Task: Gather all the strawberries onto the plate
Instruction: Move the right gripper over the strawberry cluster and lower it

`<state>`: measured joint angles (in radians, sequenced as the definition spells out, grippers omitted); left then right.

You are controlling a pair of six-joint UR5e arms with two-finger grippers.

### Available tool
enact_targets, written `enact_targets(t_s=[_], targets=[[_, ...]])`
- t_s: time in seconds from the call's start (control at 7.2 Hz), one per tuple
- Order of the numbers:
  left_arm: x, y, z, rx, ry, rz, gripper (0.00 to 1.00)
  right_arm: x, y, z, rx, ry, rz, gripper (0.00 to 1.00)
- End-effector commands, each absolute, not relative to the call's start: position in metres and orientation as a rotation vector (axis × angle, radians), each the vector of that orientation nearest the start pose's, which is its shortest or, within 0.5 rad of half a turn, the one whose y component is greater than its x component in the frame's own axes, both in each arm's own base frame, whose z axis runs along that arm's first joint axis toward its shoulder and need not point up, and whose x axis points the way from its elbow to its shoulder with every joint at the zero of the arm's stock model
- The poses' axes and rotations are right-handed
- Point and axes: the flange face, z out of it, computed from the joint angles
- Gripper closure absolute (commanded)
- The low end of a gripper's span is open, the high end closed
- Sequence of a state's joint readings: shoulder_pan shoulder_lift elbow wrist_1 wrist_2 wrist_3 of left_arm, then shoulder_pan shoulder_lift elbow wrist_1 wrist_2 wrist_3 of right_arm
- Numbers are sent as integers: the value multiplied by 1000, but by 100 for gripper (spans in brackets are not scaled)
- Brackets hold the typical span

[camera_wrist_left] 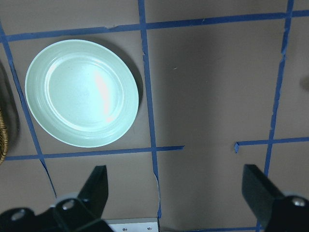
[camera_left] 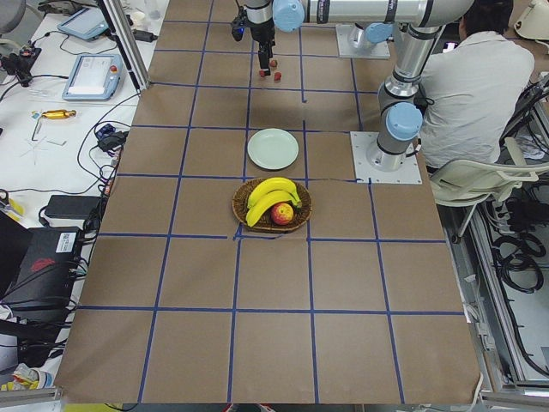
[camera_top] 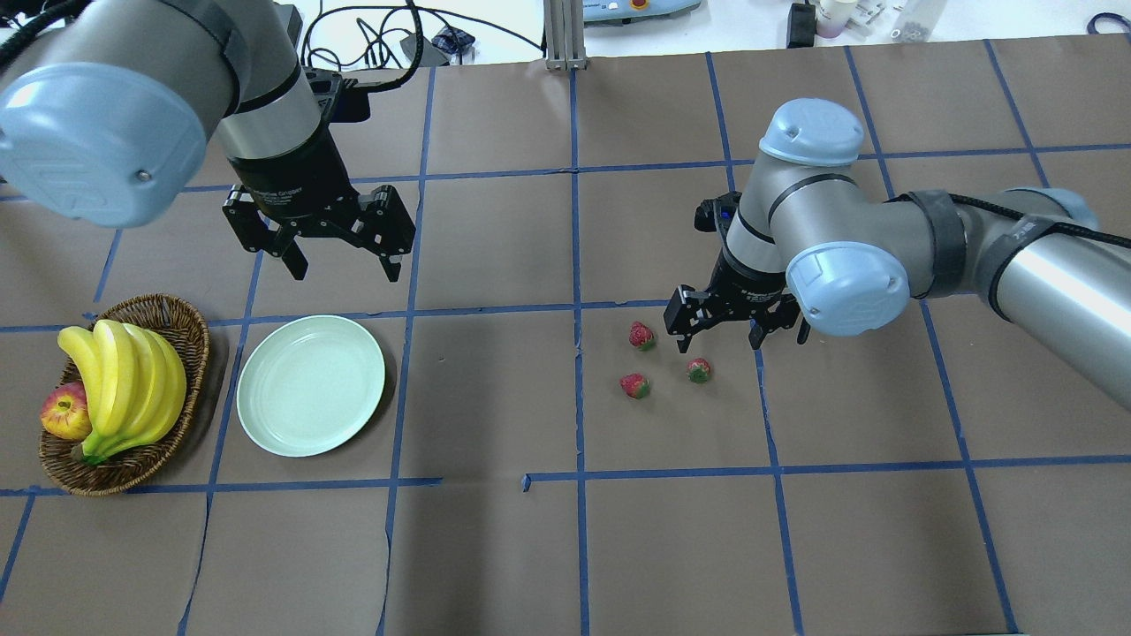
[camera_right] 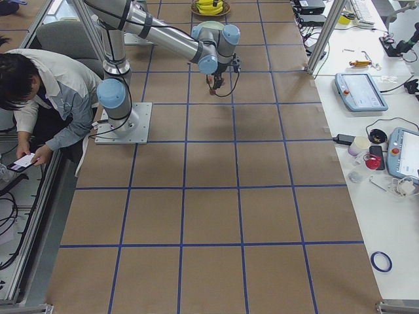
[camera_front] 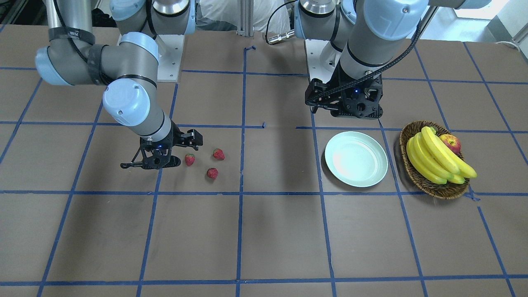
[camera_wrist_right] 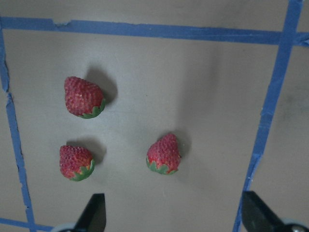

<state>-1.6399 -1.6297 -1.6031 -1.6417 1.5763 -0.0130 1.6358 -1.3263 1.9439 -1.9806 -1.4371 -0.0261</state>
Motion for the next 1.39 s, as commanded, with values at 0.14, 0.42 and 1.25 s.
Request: enact_targets(t_s=[0.14, 0.42, 1.25], targets=[[-167, -487, 433, 94, 3116, 265, 0, 176, -487, 201, -112, 3016, 385, 0], [-163, -489, 421, 84, 3117, 285, 0, 179, -485, 203, -37, 3028, 388, 0], [-159, -495, 409, 73, 3117, 258, 0, 195, -477, 174, -88, 3101, 489, 0]])
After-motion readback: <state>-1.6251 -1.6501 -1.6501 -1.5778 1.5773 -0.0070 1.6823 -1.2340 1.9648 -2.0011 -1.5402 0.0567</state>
